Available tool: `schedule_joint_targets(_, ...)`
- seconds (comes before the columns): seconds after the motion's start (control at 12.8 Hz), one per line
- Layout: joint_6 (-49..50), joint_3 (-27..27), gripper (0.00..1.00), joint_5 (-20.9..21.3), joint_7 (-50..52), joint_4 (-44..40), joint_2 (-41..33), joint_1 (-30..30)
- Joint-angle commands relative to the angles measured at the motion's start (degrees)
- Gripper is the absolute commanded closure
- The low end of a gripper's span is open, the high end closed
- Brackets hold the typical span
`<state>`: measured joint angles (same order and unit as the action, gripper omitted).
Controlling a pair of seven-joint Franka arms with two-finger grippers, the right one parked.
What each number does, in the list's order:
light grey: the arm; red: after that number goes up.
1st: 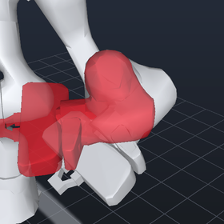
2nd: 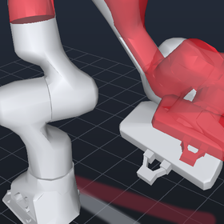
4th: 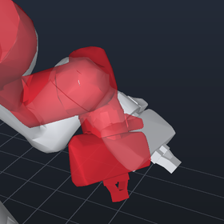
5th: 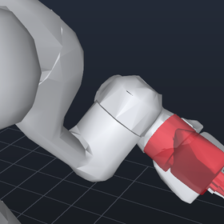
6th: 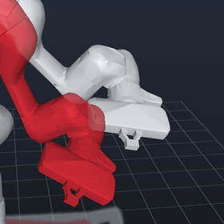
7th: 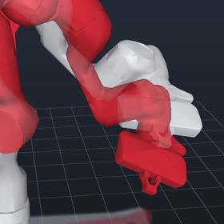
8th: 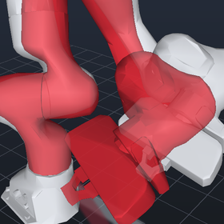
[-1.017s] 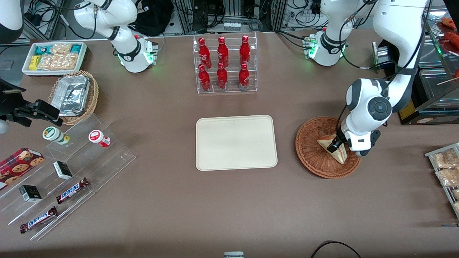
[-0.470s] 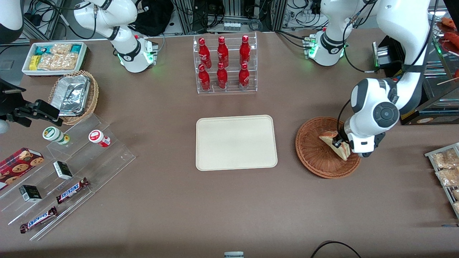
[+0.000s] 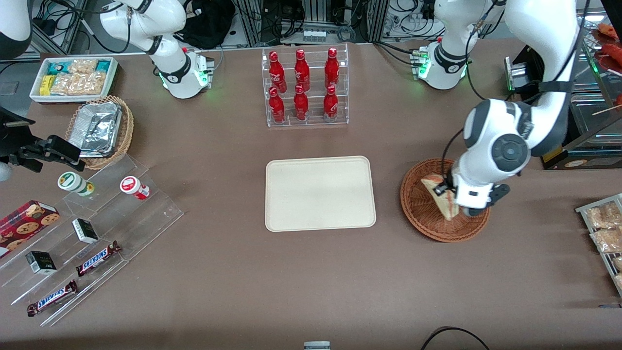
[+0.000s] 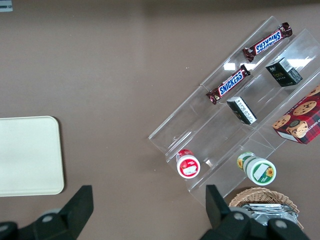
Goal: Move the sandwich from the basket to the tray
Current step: 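Close the left gripper on the sandwich and lift it, then carry the sandwich with the left gripper over the cream tray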
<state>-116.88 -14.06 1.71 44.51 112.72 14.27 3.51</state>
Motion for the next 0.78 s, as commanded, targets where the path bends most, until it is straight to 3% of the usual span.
schedule_joint_targets(0.0, 0.86, -5.96, 0.97, 1.44, -2.94, -4.59, 4.34, 0.44)
schedule_joint_targets(0.31, 1.04, -14.23, 0.97, 8.19, 4.49, -12.33, 11.11, 2.53)
schedule_joint_targets(0.47, 1.04, -14.24, 0.97, 12.16, 10.83, -15.59, 14.27, 6.40)
schedule_joint_targets(0.7, 1.04, -14.24, 0.97, 13.32, 16.21, -21.56, 19.64, 11.41)
